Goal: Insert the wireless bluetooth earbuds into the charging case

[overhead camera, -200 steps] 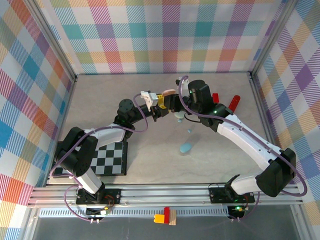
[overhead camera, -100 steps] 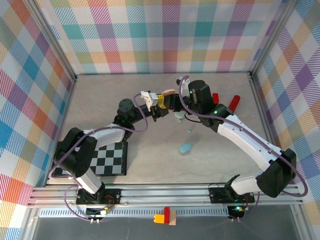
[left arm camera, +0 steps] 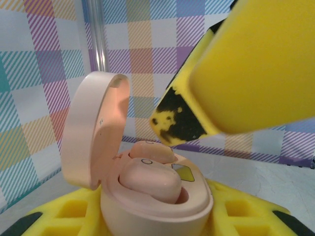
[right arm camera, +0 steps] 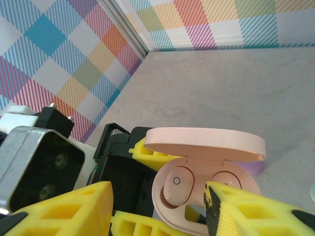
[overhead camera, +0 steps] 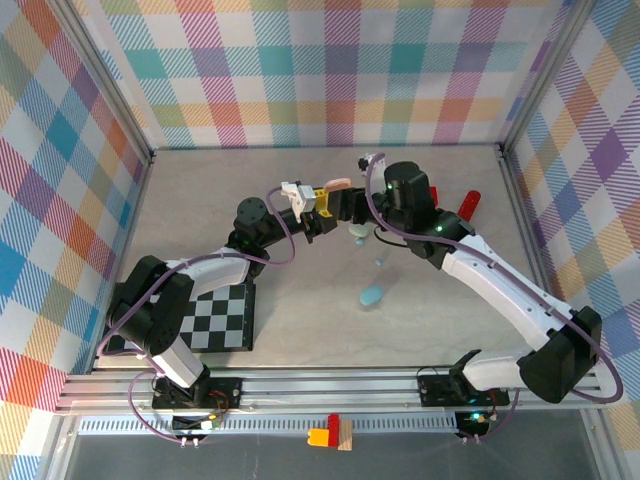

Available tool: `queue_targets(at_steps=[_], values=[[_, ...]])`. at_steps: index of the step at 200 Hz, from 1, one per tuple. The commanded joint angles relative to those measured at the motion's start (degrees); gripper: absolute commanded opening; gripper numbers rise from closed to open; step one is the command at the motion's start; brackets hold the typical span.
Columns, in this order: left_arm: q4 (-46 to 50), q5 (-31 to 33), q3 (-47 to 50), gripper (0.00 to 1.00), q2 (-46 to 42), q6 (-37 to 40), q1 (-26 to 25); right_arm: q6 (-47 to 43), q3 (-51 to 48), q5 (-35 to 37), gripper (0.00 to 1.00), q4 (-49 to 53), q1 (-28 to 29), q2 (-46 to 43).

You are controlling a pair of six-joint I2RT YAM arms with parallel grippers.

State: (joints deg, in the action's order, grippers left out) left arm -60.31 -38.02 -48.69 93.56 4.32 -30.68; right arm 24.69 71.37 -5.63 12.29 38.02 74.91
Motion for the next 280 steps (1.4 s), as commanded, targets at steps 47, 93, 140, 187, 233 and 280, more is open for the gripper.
queue_targets(at_steps=[47,93,140,187,233,280], values=[[-5.55,-1.37,0.32,0.38,-1.28,2.84,-0.7,-2.41,1.83,-3.25,0.54,-4.74,-0.47,-3.33],[-9.53,-1.77,2.5,0.38,-1.19,3.02,-0.66,1.68,11.48,-1.43,0.53,5.08,-2.68,3.74],[-9.28,-1.71,3.36,0.38,-2.19,3.94,-0.7,1.34,18.11,-6.16,0.54,11.25,-3.04,8.57],[-4.74,-0.06,2.48,0.39,-4.08,4.3,-0.7,1.74,16.04,-8.73,0.53,12.76,-3.26,6.61],[-5.16,0.14,2.46,0.39,-5.04,3.16,-0.7,2.6,13.23,-8.2,0.54,13.56,-4.25,3.96],[-5.66,0.63,3.14,0.39,-6.32,1.91,-0.7,11.52,4.31,-9.98,0.6,4.37,-8.97,-1.78]])
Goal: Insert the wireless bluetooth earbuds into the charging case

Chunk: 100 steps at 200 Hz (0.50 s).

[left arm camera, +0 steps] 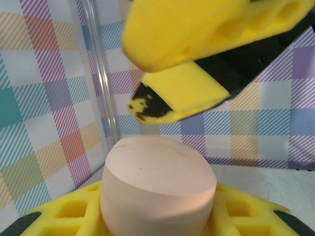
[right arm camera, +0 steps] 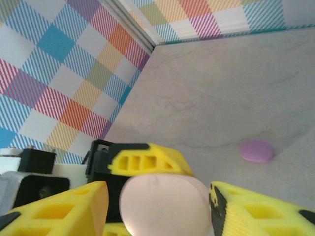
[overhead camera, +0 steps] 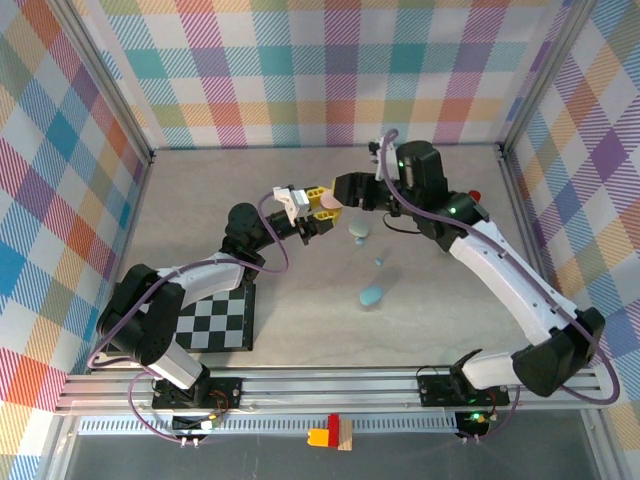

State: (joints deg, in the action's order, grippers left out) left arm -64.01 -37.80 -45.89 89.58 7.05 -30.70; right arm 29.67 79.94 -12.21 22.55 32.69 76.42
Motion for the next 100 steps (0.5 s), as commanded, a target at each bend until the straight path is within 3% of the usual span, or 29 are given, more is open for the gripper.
queue_targets(at_steps=[1,40,65,100], values=[[-1.98,0.43,0.35,0.39,-2.37,-0.86,-0.68,6.8,-4.39,-4.04,0.61,-6.08,-3.84,-3.29],[-3.23,-0.15,0.21,0.39,-2.39,-3.0,-0.72,16.79,-12.45,-22.33,0.67,-20.62,-6.8,-1.73],[-2.96,-0.6,0.18,0.39,-2.31,-2.84,-0.83,19.03,-14.72,-25.82,0.68,-24.89,-6.76,-1.11],[-2.79,-1.35,0.01,0.39,-2.37,-2.83,-1.18,23.22,-15.94,-30.09,0.62,-30.44,-6.76,0.93]])
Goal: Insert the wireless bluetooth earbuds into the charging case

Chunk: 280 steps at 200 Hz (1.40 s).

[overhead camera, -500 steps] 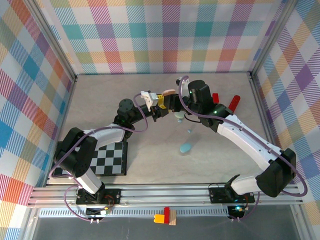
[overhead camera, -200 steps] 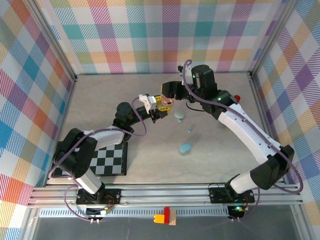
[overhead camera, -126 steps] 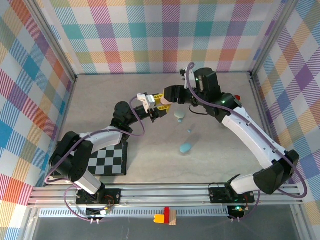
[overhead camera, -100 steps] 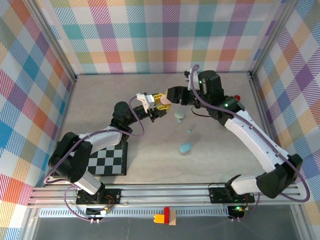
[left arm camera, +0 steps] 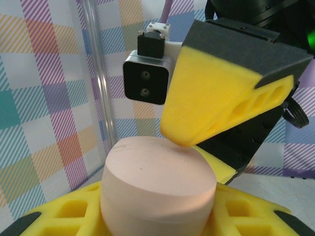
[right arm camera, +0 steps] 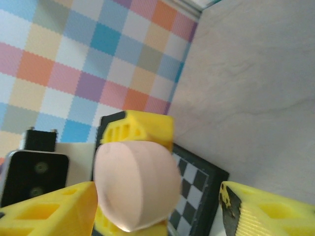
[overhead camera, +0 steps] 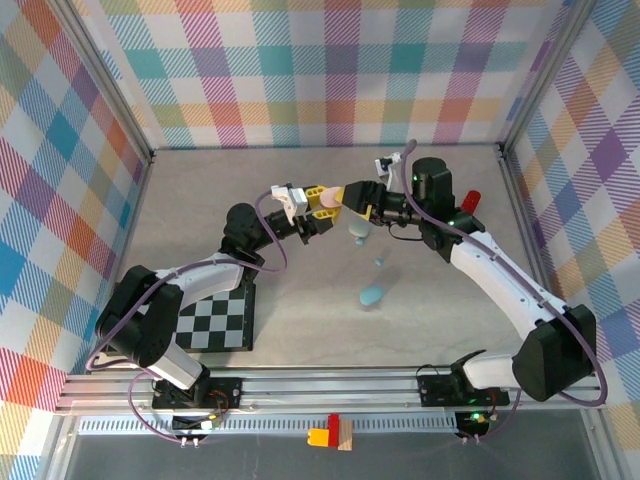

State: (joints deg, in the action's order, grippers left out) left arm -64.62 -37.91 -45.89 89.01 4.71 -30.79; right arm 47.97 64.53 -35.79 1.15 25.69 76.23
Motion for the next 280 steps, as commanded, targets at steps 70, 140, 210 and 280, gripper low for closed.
queue_targets(at_steps=[70,140,210,280], values=[[-1.74,-0.24,0.75,0.4,-1.87,0.2,-1.65,11.09,-3.23,-7.42,0.24,-15.69,-0.27,2.38],[10.51,2.54,6.01,0.95,-7.62,5.48,-1.61,3.43,-9.15,4.22,0.18,-8.19,-2.77,-0.67],[30.07,12.71,18.28,1.0,-21.62,9.05,-3.25,-5.91,-9.03,13.06,0.18,-0.39,-0.19,12.1],[34.52,23.12,22.32,1.0,-23.84,8.82,-10.45,-3.79,-4.82,14.61,0.17,-5.68,6.36,29.51]])
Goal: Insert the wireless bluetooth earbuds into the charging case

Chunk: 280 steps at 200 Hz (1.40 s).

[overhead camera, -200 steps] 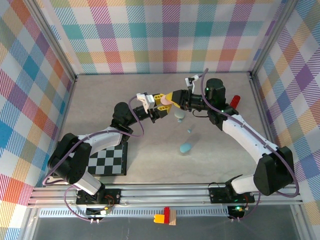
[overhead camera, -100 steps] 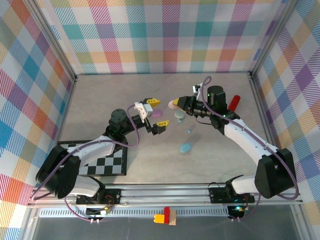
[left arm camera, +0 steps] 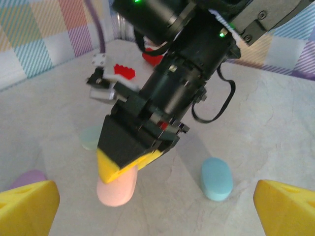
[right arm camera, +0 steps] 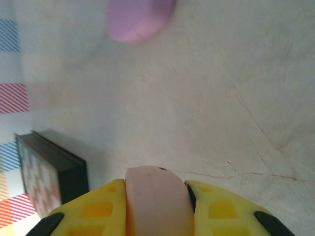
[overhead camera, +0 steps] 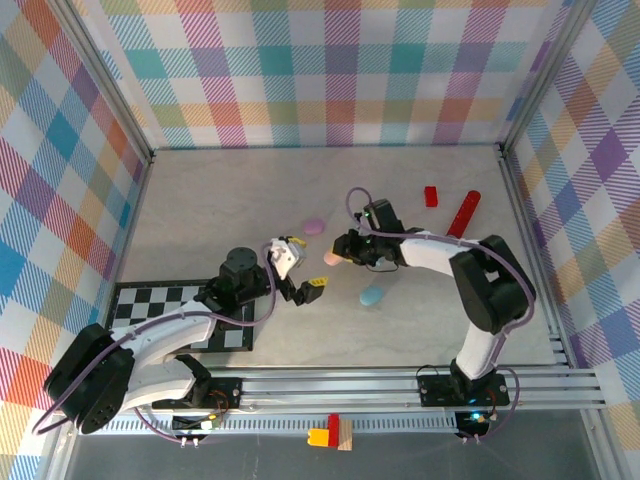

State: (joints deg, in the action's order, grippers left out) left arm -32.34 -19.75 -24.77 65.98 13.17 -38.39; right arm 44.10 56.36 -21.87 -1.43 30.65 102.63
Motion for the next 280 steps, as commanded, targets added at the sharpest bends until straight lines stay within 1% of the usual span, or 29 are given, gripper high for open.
queue_targets(at_steps=[1,11,20,46,59,78,106,114,140,154,186,216,257,263,280], values=[[2.21,5.15,1.3,1.0,-0.78,0.32,-3.06,0.14,3.42,0.69,0.17,-3.21,1.46,3.23],[1.72,6.48,1.92,1.0,-0.39,-0.74,-4.76,0.75,3.75,0.77,0.18,-3.8,1.84,4.7],[0.79,7.44,2.36,1.0,0.12,-1.62,-6.33,1.07,3.85,0.77,0.21,-4.17,2.03,5.74],[0.17,12.48,2.48,1.0,2.69,-2.97,-11.42,0.18,4.6,1.93,0.32,-2.86,2.02,7.01],[-0.29,15.83,1.99,1.0,4.7,-3.47,-13.88,-1.0,5.39,2.66,0.41,-1.06,1.95,7.06],[-0.52,19.25,0.47,1.0,8.07,-4.52,-16.72,-3.19,6.39,4.38,0.5,1.87,1.8,5.94],[-0.75,19.73,-2.67,1.0,14.51,-4.99,-18.96,-5.84,5.26,7.47,0.6,4.41,0.14,0.94],[-0.71,19.75,-3.8,1.0,16.55,-5.07,-19.45,-6.33,4.3,7.32,0.61,4.28,-0.68,-0.8],[-2.42,20.43,-7.18,1.0,23.42,-5.0,-21.12,-7.54,1.06,3.68,0.64,2.91,-4.16,-6.4],[-2.89,21.2,-9.41,1.0,26.62,-5.16,-21.7,-7.9,-0.77,3.15,0.65,2.87,-6.06,-9.74],[-6.67,22.04,-12.15,0.99,32.6,-6.49,-22.0,-6.73,-5.47,1.57,0.65,2.64,-12.91,-16.48],[-8.82,22.08,-14.69,0.92,37.39,-6.87,-21.99,-7.82,-8.05,0.95,0.66,4.07,-17.68,-21.62],[-8.17,20.14,-18.36,0.86,43.12,-6.66,-21.65,-8.59,-9.94,0.51,0.65,5.65,-20.23,-25.51],[-7.77,19.78,-18.91,0.84,43.66,-6.66,-21.51,-8.44,-10.25,0.47,0.65,5.74,-20.41,-25.91],[-7.45,19.13,-19.51,0.72,44.83,-6.74,-21.29,-8.35,-11.09,0.25,0.65,5.79,-21.03,-26.81]])
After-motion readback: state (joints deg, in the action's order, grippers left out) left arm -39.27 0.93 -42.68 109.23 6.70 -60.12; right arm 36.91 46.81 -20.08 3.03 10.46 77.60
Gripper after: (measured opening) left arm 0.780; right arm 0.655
